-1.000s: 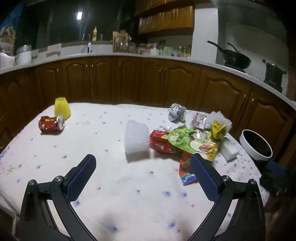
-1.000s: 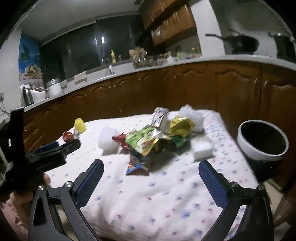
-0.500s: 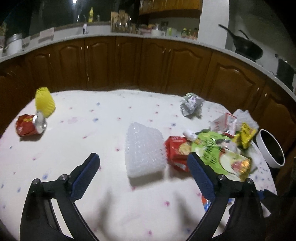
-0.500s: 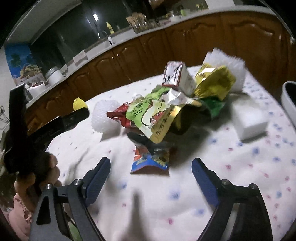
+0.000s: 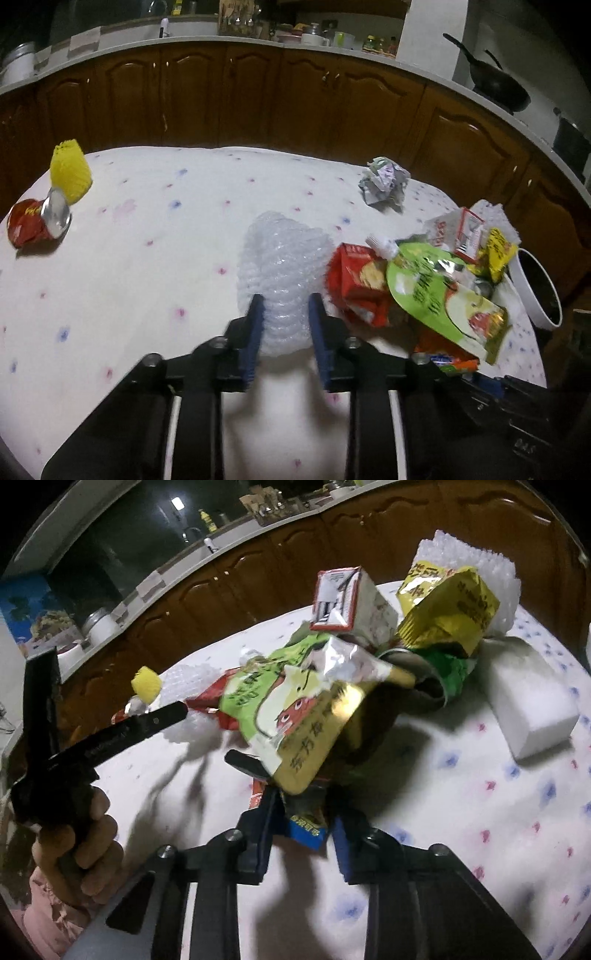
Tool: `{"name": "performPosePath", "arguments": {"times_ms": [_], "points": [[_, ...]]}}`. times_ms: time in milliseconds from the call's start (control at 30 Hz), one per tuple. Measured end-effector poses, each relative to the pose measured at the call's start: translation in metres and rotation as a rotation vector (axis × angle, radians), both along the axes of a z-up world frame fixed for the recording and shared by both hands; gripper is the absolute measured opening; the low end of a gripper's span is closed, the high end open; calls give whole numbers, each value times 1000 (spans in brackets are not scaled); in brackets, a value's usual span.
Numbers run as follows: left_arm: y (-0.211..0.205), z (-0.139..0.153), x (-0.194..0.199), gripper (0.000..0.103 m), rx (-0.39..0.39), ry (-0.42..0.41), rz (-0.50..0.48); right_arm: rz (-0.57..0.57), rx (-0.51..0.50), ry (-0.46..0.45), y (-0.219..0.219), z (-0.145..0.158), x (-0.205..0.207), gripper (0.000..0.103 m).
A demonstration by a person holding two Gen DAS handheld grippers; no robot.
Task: Collect trash
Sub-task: 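Grasp the white foam net with the left tool while the right tool grasps a small colourful wrapper, then carry both held items over the white bin and open both tools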
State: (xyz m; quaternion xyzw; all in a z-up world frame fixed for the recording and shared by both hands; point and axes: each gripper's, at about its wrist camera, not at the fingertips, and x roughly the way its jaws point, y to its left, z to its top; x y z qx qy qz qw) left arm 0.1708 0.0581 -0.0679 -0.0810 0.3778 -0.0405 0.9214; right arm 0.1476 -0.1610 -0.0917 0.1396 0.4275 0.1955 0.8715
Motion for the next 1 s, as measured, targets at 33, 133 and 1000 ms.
{"name": "performPosePath", "arguments": {"times_ms": [33, 133, 1000], "points": [[0, 3, -6, 18, -7, -9, 1, 8, 12, 2, -2, 0, -3, 25], [-1, 16, -20, 17, -25, -44, 5, 16, 20, -4, -8, 3, -15, 23], [-142, 86, -64, 17, -143, -171, -373, -318, 19, -122, -163, 38, -107, 23]]}}
